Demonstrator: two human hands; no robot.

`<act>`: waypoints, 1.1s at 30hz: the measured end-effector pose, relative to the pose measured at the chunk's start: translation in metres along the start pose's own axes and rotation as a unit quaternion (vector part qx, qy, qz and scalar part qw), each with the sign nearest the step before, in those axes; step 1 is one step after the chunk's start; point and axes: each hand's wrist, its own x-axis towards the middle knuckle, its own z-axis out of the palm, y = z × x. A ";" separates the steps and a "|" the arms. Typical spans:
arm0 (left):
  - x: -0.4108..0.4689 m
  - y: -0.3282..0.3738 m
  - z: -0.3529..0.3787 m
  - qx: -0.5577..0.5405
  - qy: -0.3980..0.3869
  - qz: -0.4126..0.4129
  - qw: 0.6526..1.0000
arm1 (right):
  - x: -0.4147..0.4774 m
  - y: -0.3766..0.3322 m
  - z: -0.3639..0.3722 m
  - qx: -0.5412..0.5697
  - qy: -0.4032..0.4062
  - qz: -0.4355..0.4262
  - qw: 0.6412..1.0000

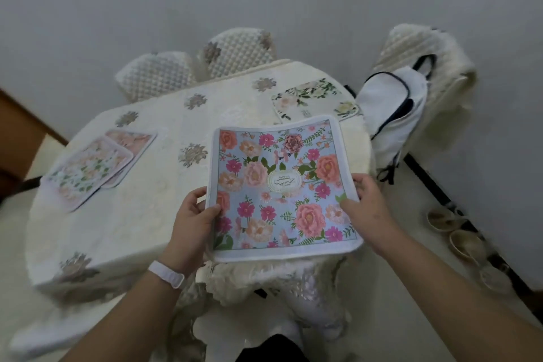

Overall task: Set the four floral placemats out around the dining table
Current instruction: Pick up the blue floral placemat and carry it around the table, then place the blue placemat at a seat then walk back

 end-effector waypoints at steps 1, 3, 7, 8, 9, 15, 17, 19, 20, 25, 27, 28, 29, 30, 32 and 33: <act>0.003 -0.004 -0.003 -0.003 0.013 -0.002 1.000 | 0.007 -0.001 0.005 -0.011 -0.012 0.000 1.000; 0.009 -0.012 -0.007 -0.006 0.035 -0.009 0.999 | 0.022 -0.003 0.014 -0.029 -0.034 0.001 0.999; 0.032 -0.022 -0.008 -0.034 0.059 -0.020 0.997 | 0.051 -0.006 0.028 -0.056 -0.054 0.007 0.997; 0.039 -0.024 -0.007 -0.047 0.061 -0.022 0.997 | 0.059 -0.008 0.032 -0.064 -0.055 0.008 0.996; 0.047 -0.026 -0.007 -0.056 0.063 -0.023 0.996 | 0.067 -0.009 0.035 -0.070 -0.056 0.011 0.996; 0.101 -0.041 -0.010 -0.067 0.066 -0.049 0.994 | 0.115 -0.011 0.062 -0.105 -0.059 0.045 0.992; 0.122 -0.048 -0.011 -0.057 0.058 -0.061 0.995 | 0.134 -0.008 0.071 -0.122 -0.059 0.054 0.989; 0.143 -0.057 -0.009 -0.039 0.046 -0.068 0.996 | 0.153 -0.002 0.079 -0.135 -0.055 0.065 0.987; 0.152 -0.061 -0.008 -0.033 0.038 -0.069 0.996 | 0.161 0.001 0.083 -0.141 -0.053 0.070 0.986; 0.185 -0.089 0.001 -0.025 0.023 -0.100 0.994 | 0.188 0.031 0.094 -0.165 -0.036 0.113 0.979; 0.192 -0.101 0.004 -0.023 0.013 -0.116 0.993 | 0.195 0.042 0.097 -0.180 -0.030 0.122 0.976; 0.195 -0.107 0.004 -0.023 0.006 -0.127 0.992 | 0.197 0.047 0.099 -0.187 -0.029 0.126 0.974; 0.197 -0.112 0.004 -0.025 0.001 -0.138 0.990 | 0.200 0.051 0.101 -0.192 -0.028 0.130 0.972; 0.200 -0.117 0.004 -0.025 -0.003 -0.147 0.989 | 0.203 0.055 0.103 -0.194 -0.027 0.134 0.971; 0.206 -0.125 0.004 -0.020 -0.005 -0.163 0.986 | 0.208 0.062 0.106 -0.194 -0.023 0.144 0.970; 0.208 -0.128 0.004 -0.017 -0.003 -0.169 0.985 | 0.211 0.065 0.107 -0.196 -0.021 0.147 0.969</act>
